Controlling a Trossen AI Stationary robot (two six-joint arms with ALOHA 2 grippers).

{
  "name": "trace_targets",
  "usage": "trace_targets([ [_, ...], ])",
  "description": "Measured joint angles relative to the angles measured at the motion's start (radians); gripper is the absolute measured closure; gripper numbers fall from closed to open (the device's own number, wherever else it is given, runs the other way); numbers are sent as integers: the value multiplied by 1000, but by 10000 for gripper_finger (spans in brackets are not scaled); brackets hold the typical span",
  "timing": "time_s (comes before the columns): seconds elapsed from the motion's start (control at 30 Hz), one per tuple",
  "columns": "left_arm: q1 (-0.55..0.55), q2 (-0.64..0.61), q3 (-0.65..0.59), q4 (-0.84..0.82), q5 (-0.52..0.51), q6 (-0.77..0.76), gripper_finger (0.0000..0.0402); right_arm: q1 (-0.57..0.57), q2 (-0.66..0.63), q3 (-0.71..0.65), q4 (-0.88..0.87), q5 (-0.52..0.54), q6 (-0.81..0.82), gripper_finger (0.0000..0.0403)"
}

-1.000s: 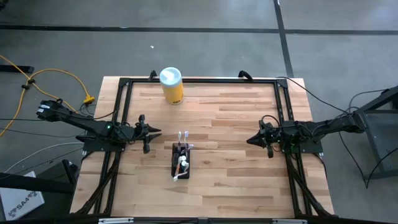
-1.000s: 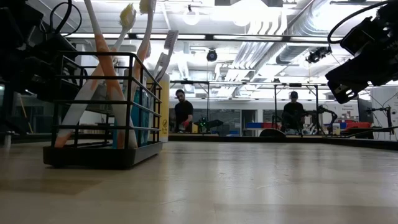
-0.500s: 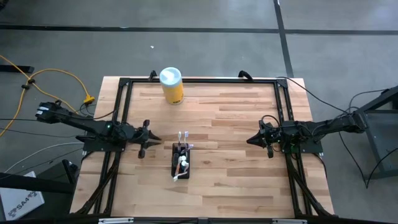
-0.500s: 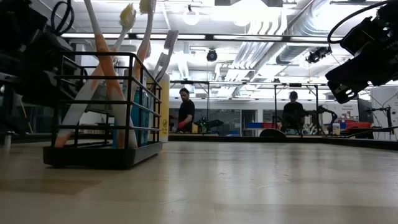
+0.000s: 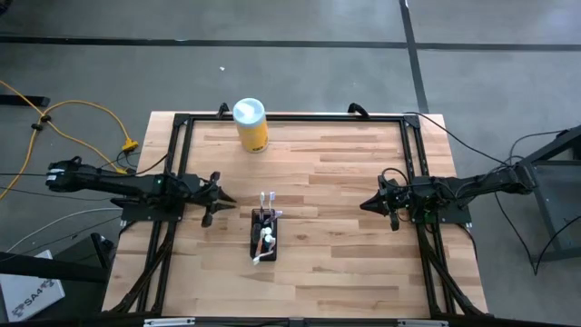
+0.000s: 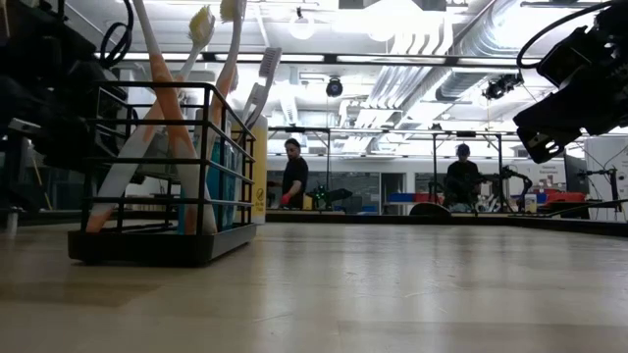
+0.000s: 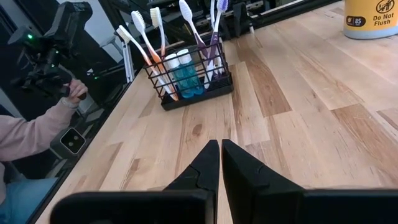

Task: Pick & Place toothbrushing station
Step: Return to Home Position

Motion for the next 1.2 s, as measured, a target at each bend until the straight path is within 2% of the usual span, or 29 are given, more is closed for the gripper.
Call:
trace_targets([
  [1.2, 9, 0, 0, 0, 0, -44, 325, 0, 0, 0, 5, 3, -3, 392],
])
